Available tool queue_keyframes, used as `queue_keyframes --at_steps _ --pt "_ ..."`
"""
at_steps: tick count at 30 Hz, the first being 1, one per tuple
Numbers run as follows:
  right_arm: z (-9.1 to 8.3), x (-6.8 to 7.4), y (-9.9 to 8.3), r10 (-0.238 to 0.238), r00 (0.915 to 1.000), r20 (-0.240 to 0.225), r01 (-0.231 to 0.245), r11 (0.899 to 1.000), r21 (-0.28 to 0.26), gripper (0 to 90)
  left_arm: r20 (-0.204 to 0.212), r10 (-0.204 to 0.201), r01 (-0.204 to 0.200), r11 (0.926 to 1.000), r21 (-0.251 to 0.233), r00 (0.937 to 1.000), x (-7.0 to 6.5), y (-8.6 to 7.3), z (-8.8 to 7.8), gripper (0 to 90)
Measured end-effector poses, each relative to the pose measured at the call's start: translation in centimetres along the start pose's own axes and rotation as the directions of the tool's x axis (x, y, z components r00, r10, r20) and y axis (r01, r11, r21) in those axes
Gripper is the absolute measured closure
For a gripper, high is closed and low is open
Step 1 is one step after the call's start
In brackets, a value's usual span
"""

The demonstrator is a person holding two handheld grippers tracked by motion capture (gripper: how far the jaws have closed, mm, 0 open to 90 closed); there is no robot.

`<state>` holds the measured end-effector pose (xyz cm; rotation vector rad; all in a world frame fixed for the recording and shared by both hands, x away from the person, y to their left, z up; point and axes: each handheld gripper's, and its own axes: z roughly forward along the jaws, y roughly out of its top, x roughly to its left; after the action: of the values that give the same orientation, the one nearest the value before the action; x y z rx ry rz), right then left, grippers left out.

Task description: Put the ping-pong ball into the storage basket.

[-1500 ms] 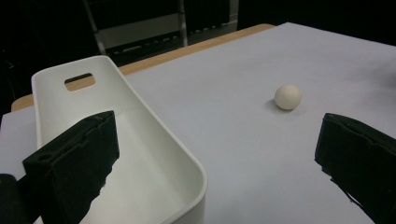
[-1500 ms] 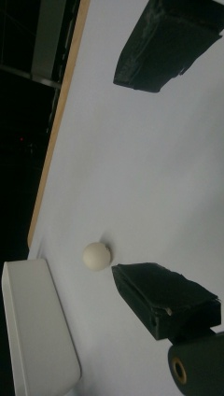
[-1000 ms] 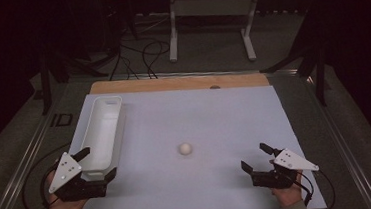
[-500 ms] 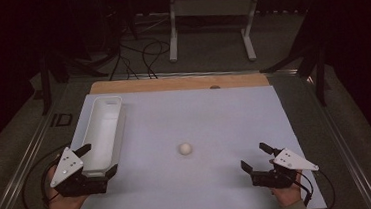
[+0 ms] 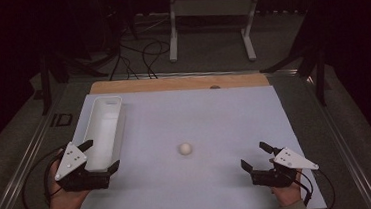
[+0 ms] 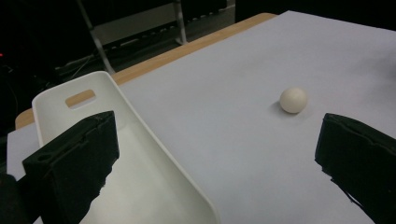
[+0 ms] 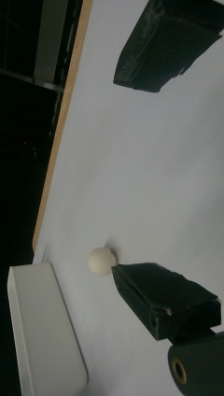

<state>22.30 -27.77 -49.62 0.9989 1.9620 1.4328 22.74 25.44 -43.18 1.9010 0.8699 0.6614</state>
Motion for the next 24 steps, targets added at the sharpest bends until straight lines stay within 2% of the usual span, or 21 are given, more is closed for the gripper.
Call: queue_keyframes --at_steps 24 --pt "0.2 -0.3 0.2 -0.001 1.0 0.0 0.001 1.0 0.0 8.1 0.023 0.035 -0.036 0.9986 0.038 0.9991 -0.7 1.6 1.2 0.1"
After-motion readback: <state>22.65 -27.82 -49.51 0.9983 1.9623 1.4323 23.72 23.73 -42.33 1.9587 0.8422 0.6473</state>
